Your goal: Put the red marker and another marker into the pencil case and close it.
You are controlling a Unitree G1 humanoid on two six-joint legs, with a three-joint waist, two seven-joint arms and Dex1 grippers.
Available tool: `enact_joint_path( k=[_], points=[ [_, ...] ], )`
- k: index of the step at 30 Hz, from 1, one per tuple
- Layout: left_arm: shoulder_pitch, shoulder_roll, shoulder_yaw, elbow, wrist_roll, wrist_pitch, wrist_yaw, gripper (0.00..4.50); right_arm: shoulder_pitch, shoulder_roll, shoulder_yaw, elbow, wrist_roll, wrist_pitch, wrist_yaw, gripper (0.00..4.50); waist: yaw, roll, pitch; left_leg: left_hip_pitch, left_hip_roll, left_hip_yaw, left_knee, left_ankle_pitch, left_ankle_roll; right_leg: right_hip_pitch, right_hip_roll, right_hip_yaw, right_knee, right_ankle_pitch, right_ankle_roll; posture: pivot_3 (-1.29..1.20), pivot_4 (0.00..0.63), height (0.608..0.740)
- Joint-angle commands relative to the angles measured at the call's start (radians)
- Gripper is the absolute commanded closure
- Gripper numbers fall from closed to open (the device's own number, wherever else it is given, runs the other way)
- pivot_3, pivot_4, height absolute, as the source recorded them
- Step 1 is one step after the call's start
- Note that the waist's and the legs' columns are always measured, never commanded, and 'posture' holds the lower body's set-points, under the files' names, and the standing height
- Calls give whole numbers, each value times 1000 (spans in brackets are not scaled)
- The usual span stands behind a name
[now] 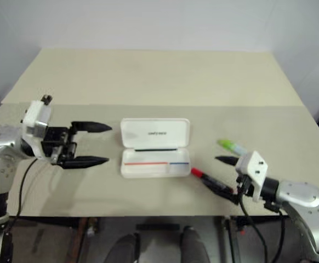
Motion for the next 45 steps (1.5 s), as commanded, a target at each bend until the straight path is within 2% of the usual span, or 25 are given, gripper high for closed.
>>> enact_joint_path(
  k=[1, 10, 17, 20, 22, 29, 34, 41, 45],
  points=[
    [-11, 25, 19, 3, -45, 12, -32, 33, 17, -9, -18, -8, -14, -4, -2, 0, -4, 0, 0, 0, 0, 0, 0, 0, 0, 0, 0, 0, 0, 0, 0, 0, 150, 740],
    [-15, 63, -7, 34, -32, 4, -110, 33, 8, 22, 34, 172, -86, -87, 33, 0, -11, -1, -1, 0, 0, 0, 1, 2, 0, 1, 0, 0, -1, 1, -3, 0, 150, 740],
    [-20, 84, -22, 95, 18, -67, -154, 33, -105, 46, 94, 389, -144, -174, 72, 0, -14, -1, -1, 0, 0, 0, 1, 2, 0, 1, 0, 0, -1, 1, -2, 0, 150, 740],
    [-26, 90, -23, 112, 29, -82, -162, 0, -128, 49, 118, 435, -162, -209, 93, 626, -15, -2, -1, 0, 0, 0, 1, 2, 0, 1, 0, 0, -1, 1, -2, 0, 150, 740],
    [-29, 95, -24, 121, 36, -89, -172, 0, -139, 55, 124, 448, -164, -230, 101, 1244, -15, -2, -1, 0, 0, 0, 1, 2, 0, 1, 0, 0, -1, 1, -2, 0, 150, 740],
    [-28, 108, -26, 136, 49, -112, -189, 0, -151, 70, 128, 434, -156, -257, 109, 3749, -17, -2, -1, 1, 0, 0, 2, 3, 1, 2, 0, 0, 0, 3, -3, 0, 150, 740],
    [-26, 109, -34, 144, 51, -130, -189, 0, -139, 51, 118, 423, -170, -250, 102, 3847, -16, -2, -1, 1, 0, 0, 2, 4, 1, 1, 0, 0, 0, 3, -3, 0, 150, 740],
    [-16, 98, -36, 176, 80, -189, -169, 0, -150, -48, 54, 475, -207, -314, 113, 3847, -9, -3, -1, 1, 0, 0, 2, 3, 1, 1, 0, 0, 0, 3, -3, 0, 150, 740],
    [11, 98, -19, 193, 105, -231, -139, 0, -236, -100, 17, 458, -176, -323, 134, 3847, -13, -2, -1, 1, 0, 0, 1, 3, 1, 1, 0, 0, -1, 3, -3, 0, 150, 740]
  ],
)
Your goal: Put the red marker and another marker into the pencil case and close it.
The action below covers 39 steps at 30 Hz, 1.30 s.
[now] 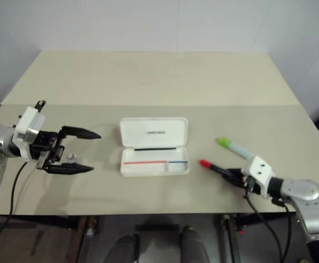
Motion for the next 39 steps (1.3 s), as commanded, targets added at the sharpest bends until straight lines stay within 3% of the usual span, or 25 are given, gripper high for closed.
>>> enact_joint_path(
  k=[1, 6, 11, 18, 28, 39],
  points=[
    [19, 6, 33, -1, 17, -41, 26, 0, -85, -37, -63, -40, 40, -10, 20, 3847, -6, 1, 0, 0, 0, 0, 0, 0, 0, 0, 0, 0, 0, 0, 0, 0, 150, 740],
    [66, 5, 55, -3, 14, -60, 50, 0, -240, -8, 25, -103, 62, 11, 74, 3847, -17, 1, 1, 1, 1, 0, -2, 0, 0, -1, 1, 0, 2, 0, 1, 0, 150, 740],
    [113, 1, 77, -10, 5, -60, 67, 0, -374, 90, 166, -133, 66, 32, 134, 3847, -21, 1, 1, 0, 1, 0, -2, -1, -1, -1, 1, 0, 1, 2, 4, 0, 150, 740],
    [156, -31, 97, -20, 6, -75, 121, 0, -544, 225, 360, 67, -58, -105, 240, 3847, -19, 1, 1, -1, 1, 0, -2, -1, -1, -3, 1, 0, 2, 4, 8, 0, 150, 740],
    [211, -68, 111, -88, -5, -66, 190, 0, -800, 425, 436, 524, -196, -297, 249, 3847, -34, 1, 1, 0, 1, 0, -3, -1, -1, -3, 1, -1, 4, 8, 14, 0, 150, 740],
    [247, -65, 126, -128, -22, -55, 217, 0, -846, 503, 436, 658, -231, -354, 279, 3847, -34, 1, 1, 0, 1, -1, -4, -2, -1, -4, 1, -1, 6, 7, 14, 0, 150, 740]
  ],
)
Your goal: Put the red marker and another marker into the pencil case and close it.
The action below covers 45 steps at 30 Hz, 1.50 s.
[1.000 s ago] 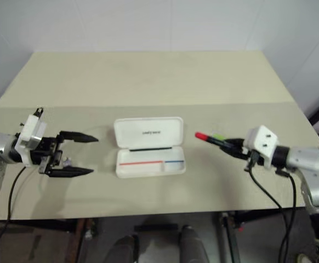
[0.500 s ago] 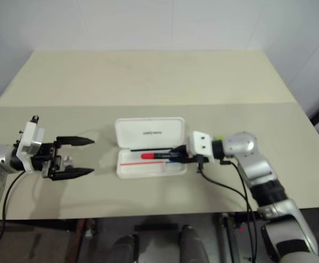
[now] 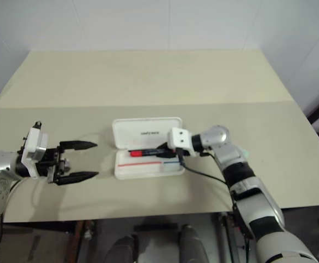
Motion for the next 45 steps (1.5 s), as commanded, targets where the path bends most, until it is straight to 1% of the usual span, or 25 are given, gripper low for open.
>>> enact_joint_path(
  k=[1, 2, 4, 5, 6, 7, 9, 10, 14, 16, 19, 23, 26, 28, 30, 32, 34, 37, 40, 43, 45],
  points=[
    [-2, 7, 29, -38, -24, -3, 3, 0, -26, 15, -12, 7, -2, -22, 0, 3122, 0, 0, 0, 0, 0, 0, 0, 0, 0, 0, 0, 0, 0, 0, 0, 0, 150, 740],
    [-3, 7, 29, -38, -24, -4, 2, 0, -28, 19, -12, 12, -7, -26, -6, 2901, 0, 0, 0, 0, 0, 0, 0, 0, 0, 0, 0, 0, 0, 0, 0, 0, 150, 740],
    [-11, 4, 22, -32, -21, -7, -1, 0, -28, 23, -19, 4, -5, -29, -12, 2172, 0, 0, 0, 0, 0, 0, 0, 0, 0, 0, 0, 0, 0, 0, 0, 0, 150, 740],
    [-15, 3, 19, -28, -19, -8, -2, 0, -27, 24, -23, -4, -1, -28, -13, 1892, 0, 0, 0, 0, 0, 0, 0, 0, 0, 0, 0, 0, 0, 0, 0, 0, 150, 740],
    [-20, 2, 15, -25, -18, -10, -3, 0, -24, 23, -29, -23, 10, -19, -9, 1435, 0, 0, 0, 0, 0, 0, 0, 0, 0, 0, 0, 0, 0, 0, 0, 0, 150, 740],
    [-24, 1, 12, -22, -16, -11, -5, 0, -21, 21, -35, -45, 22, -6, -5, 1142, 0, 0, 0, 0, 0, 0, 0, 0, 0, 0, 0, 0, 0, 0, 0, 0, 150, 740],
    [-29, 0, 8, -19, -15, -12, -9, 0, -7, 13, -48, -106, 49, 29, 5, 389, 0, 0, 0, 0, 0, 0, 0, 0, 0, 0, 0, 0, 0, 0, 0, 0, 150, 740],
    [-32, 0, 6, -17, -14, -12, -11, 0, 8, 5, -58, -168, 80, 68, 15, 38, 0, 0, 0, 0, 0, 0, 0, 0, 0, 0, 0, 0, 0, 0, 0, 0, 150, 740],
    [-43, 0, -3, -7, -11, -15, -19, 0, 79, -33, -105, -447, 213, 275, 21, 38, 3, 0, 0, 0, 0, -1, 0, 0, 0, 0, 0, 0, 2, 0, 0, 0, 150, 740],
    [-51, 1, -8, 2, -9, -18, -24, 0, 117, -57, -135, -587, 282, 386, -2, 38, 5, 0, 0, 0, 0, -1, 0, 0, -1, 0, 0, 0, 3, -1, 0, 0, 150, 740],
    [-64, 0, -17, 16, -6, -22, -28, 0, 167, -97, -172, -743, 349, 505, -40, 38, 7, 0, 0, 0, 0, -1, 0, 0, -1, 0, 0, 0, 1, -1, 0, 0, 150, 740],
    [-76, -4, -29, 19, -5, -20, -32, 0, 261, -178, -258, -922, 440, 641, -105, 38, 12, 0, 0, 0, 0, -1, 0, 0, -1, 0, 0, -1, 0, -1, -1, 0, 150, 740],
    [-78, -6, -33, 19, -6, -18, -34, 0, 328, -252, -334, -969, 466, 690, -139, 38, 16, 0, 0, -1, 0, -1, 0, 0, -1, 0, 0, -1, -2, -2, -2, 0, 150, 740],
    [-81, -7, -36, 21, -8, -17, -37, 0, 365, -305, -382, -950, 459, 690, -144, 38, 18, 0, 0, -1, 0, -1, 0, 0, 0, 0, 0, -1, -3, -3, -3, 0, 150, 740],
    [-83, -9, -39, 22, -8, -17, -39, 0, 397, -360, -420, -905, 441, 670, -137, 38, 22, 0, 0, -1, 0, 0, 0, -1, 0, 0, -1, 0, -4, -6, -9, 0, 150, 740],
    [-94, -17, -48, 23, -15, -13, -42, 0, 425, -425, -469, -765, 397, 612, -126, 38, 26, 0, 0, -1, 0, 0, 0, -1, 0, 0, 0, 0, -4, -6, -9, 0, 150, 740],
    [-113, -27, -57, 24, -21, -6, -41, 0, 425, -462, -486, -611, 346, 528, -128, 38, 29, 0, 0, -1, 0, 0, 1, -1, 0, 1, -1, 0, -5, -6, -9, 0, 150, 740],
    [-138, -38, -70, 16, -24, 6, -41, 0, 406, -483, -471, -412, 283, 414, -116, 38, 30, 0, 0, -1, 0, 1, 2, -1, 0, 2, 0, 0, -5, -6, -11, 0, 150, 740],
    [-158, -42, -78, 7, -25, 21, -41, 0, 372, -479, -446, -240, 225, 325, -109, 38, 26, 0, 0, -1, 0, 1, 2, -1, 0, 2, 0, 0, -5, -5, -8, 0, 150, 740],
    [-172, -41, -81, 3, -26, 31, -42, 0, 330, -466, -423, -115, 187, 273, -108, 38, 17, 1, 0, -1, 0, 1, 1, -1, 0, 2, 0, 0, -5, -4, -6, 0, 150, 740],
    [-177, -41, -82, 3, -25, 34, -42, 0, 305, -458, -412, -56, 167, 239, -107, 38, 9, 1, 1, -1, 0, 1, 1, -1, 0, 2, 0, 1, -5, -1, -1, 0, 150, 740]
  ],
)
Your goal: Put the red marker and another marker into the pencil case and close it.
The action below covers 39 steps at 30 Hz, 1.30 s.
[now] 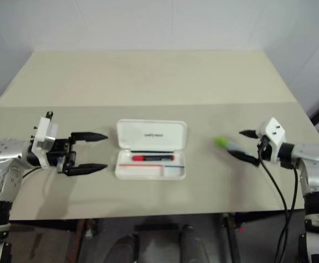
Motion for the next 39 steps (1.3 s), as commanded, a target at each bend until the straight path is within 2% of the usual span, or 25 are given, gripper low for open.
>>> enact_joint_path(
  k=[1, 7, 8, 10, 18, 24, 27, 35, 39],
  points=[
    [-22, 2, 9, -38, -25, 7, -7, 0, -52, 4, 13, 92, -34, -74, 4, 38, -7, 0, 0, 0, 0, 0, 0, 0, 0, 0, 0, 0, 0, 1, 2, 0, 150, 740],
    [-27, 13, 20, -63, -34, 27, -5, 0, -140, 39, 38, 294, -85, -137, 9, 38, -13, 0, 0, 0, 0, 0, 0, 0, 0, 0, 0, 0, 0, 1, 3, 0, 150, 740],
    [-27, 15, 22, -67, -36, 30, -3, 0, -151, 42, 41, 320, -91, -143, 13, 206, -13, 0, 0, 0, 0, 0, 0, 0, 0, 0, 0, 0, 0, 1, 3, 0, 150, 740],
    [-27, 18, 26, -72, -41, 35, -1, 0, -166, 47, 44, 355, -91, -142, 31, 658, -13, 0, 0, 0, 0, 0, 0, 0, 0, 0, 0, 0, 0, 1, 3, 0, 150, 740],
    [-25, 18, 30, -80, -47, 39, 1, 0, -180, 71, 39, 348, -69, -152, 93, 3402, -14, 0, 0, 1, 0, 0, 1, 0, 0, 1, 0, 0, 0, 2, 4, 0, 150, 740],
    [-28, 17, 26, -66, -42, 31, -7, 0, -176, 67, 34, 294, -72, -164, 82, 3391, -13, 0, 0, 1, 0, 0, 0, 0, 0, 1, 0, 0, 0, 2, 3, 0, 150, 740],
    [-26, 23, 36, -54, -38, 22, -9, 0, -166, 70, 20, 177, -34, -135, 96, 3391, -13, 1, 1, 1, 0, 0, 0, 0, 0, 1, 0, 0, 0, 2, 3, 0, 150, 740],
    [37, 68, 99, -1, -18, -13, -8, 0, -41, 85, 32, -448, 122, 143, 47, 3391, -8, 1, 1, 1, 0, -1, -1, 0, 0, 1, 0, 0, 1, 1, 3, 0, 150, 740],
    [77, 81, 124, 3, -13, -23, 1, 0, 32, 111, 81, -722, 187, 300, -14, 3391, -3, 1, 1, 0, 0, -1, -1, 0, -1, 0, 0, 0, 1, 1, 3, 0, 150, 740]
  ],
)
